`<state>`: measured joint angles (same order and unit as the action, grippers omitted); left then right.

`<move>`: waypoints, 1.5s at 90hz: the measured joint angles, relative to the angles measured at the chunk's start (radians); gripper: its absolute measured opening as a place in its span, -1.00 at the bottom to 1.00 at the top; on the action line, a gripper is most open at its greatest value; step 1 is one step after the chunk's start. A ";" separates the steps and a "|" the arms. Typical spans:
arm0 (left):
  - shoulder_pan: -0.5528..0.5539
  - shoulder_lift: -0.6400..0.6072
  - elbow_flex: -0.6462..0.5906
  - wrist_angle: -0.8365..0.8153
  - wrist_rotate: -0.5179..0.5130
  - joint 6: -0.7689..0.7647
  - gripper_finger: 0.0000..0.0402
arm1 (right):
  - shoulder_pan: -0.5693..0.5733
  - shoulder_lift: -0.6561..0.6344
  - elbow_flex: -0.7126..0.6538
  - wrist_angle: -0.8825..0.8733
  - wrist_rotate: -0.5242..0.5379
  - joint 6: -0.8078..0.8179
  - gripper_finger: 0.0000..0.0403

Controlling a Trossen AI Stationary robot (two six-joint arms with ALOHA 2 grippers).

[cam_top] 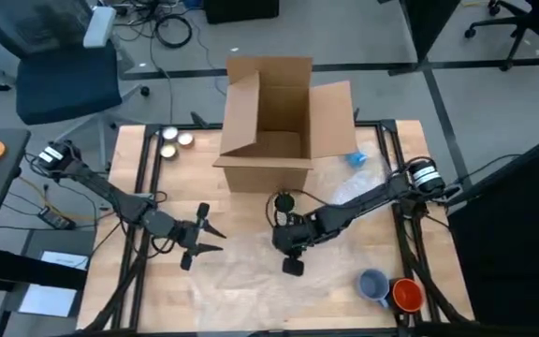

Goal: Wrap mug
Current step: Prepare the transparent bubble wrap, then put the blue cup on the transparent bubble wrap

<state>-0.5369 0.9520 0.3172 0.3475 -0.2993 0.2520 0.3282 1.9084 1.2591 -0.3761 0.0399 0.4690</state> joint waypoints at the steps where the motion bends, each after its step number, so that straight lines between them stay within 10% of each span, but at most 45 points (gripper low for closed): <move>1: 0.000 0.000 0.000 0.000 0.000 0.000 -0.28 | 0.001 0.007 0.000 0.004 -0.001 0.000 -1.00; 25: 0.000 0.000 0.001 0.157 -0.001 -0.013 -0.28 | -0.043 0.171 0.004 0.306 -0.040 -0.017 -1.00; 54: 0.006 0.006 0.001 0.232 0.007 -0.619 -0.28 | -0.109 0.096 0.000 0.401 0.121 -0.117 -1.00; 135: 0.047 0.415 0.176 0.011 -0.054 -0.712 -0.70 | 0.119 -0.318 0.097 -0.645 0.034 0.397 -1.00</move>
<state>-0.4904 1.3665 0.4931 0.3586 -0.3535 -0.4601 0.4473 1.5906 1.3565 -1.0214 0.0741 0.8663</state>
